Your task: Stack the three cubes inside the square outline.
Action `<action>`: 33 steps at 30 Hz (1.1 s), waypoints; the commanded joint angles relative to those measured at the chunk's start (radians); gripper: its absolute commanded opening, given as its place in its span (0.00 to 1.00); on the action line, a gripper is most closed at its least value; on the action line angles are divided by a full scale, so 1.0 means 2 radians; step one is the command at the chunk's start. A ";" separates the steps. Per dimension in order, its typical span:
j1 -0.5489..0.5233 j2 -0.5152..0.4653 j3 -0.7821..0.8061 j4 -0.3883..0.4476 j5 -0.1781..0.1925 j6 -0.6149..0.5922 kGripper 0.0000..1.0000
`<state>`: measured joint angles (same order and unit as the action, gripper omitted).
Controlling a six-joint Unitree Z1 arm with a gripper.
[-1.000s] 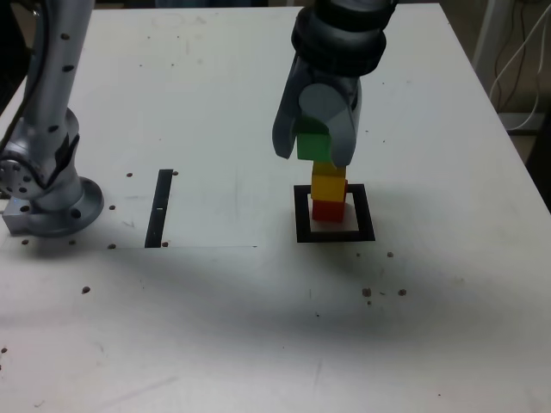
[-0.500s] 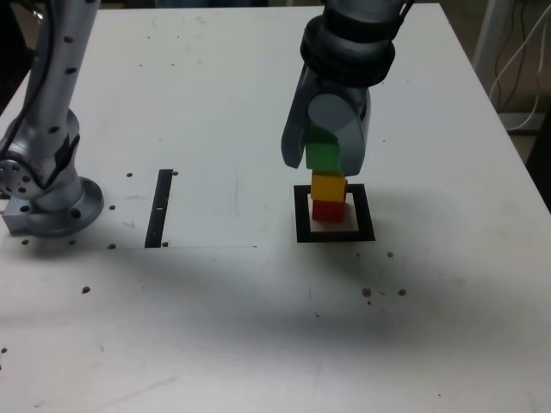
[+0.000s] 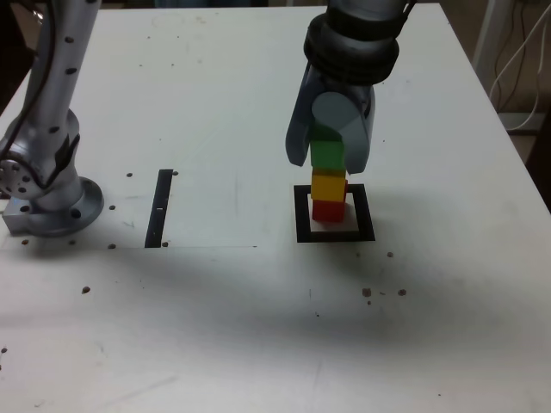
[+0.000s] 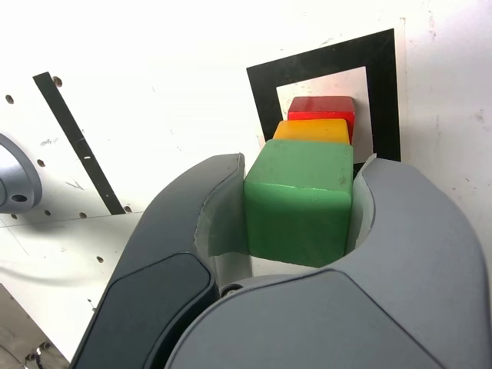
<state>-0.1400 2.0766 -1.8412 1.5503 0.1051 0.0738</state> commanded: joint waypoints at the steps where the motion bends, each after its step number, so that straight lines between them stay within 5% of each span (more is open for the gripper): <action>1: -0.001 0.001 0.000 0.003 -0.001 0.001 0.35; 21: -0.005 0.002 0.007 0.003 -0.016 0.002 0.37; 33: -0.005 0.001 0.010 -0.006 -0.013 0.009 0.88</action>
<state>-0.1487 2.0775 -1.8187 1.5422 0.0787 0.0901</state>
